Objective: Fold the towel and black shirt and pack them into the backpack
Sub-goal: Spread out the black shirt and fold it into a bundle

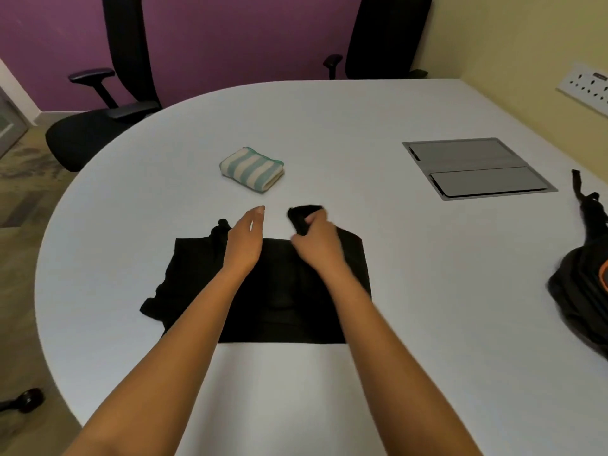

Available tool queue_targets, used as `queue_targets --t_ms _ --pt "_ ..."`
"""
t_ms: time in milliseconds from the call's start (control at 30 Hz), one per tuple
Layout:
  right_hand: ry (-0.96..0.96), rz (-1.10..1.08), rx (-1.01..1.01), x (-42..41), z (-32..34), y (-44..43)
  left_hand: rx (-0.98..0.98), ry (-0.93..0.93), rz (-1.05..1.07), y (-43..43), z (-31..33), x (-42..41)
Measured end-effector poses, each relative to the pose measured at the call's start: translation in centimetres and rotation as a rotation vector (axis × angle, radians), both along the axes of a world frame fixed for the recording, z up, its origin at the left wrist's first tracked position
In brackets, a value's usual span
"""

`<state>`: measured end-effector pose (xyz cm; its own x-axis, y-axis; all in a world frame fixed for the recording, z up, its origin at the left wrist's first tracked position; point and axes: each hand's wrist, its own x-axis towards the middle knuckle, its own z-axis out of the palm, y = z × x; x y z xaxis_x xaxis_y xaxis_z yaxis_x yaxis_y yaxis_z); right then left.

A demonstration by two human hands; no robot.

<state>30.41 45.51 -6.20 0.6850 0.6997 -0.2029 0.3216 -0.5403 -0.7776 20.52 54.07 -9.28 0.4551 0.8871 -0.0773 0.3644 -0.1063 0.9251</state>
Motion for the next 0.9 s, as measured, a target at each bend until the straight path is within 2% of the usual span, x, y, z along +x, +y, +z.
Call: queue_targets --t_ms 167,300,367,433,533,633,700,900 --pt "0.086 0.115 0.008 -6.2 -6.1 3.3 -0.097 0.100 -0.039 2.5 -1.6 -2.6" --pt "0.159 0.317 -0.085 -5.7 -8.5 4.0 -0.095 0.179 -0.044 2.6 -4.0 -4.0" --pt "-0.013 0.290 -0.055 -4.2 -8.2 4.4 -0.074 0.203 -0.045 2.7 -5.0 -4.4" --pt "-0.309 0.236 -0.029 -2.2 -7.8 4.6 -0.037 0.231 -0.061 2.7 -5.8 -4.4" --pt "-0.575 0.396 -0.102 1.0 -8.5 4.2 0.060 0.277 -0.079 2.6 -6.5 -4.2" --pt "-0.624 0.658 -0.273 2.9 -10.2 3.2 0.173 0.317 -0.096 2.5 -6.9 -3.6" --pt "-0.609 0.734 -0.323 3.3 -11.5 2.7 0.239 0.329 -0.104 2.3 -7.1 -3.0" --pt "-0.625 0.704 -0.342 4.1 -13.9 1.9 0.385 0.413 -0.122 1.0 -8.1 -0.7"
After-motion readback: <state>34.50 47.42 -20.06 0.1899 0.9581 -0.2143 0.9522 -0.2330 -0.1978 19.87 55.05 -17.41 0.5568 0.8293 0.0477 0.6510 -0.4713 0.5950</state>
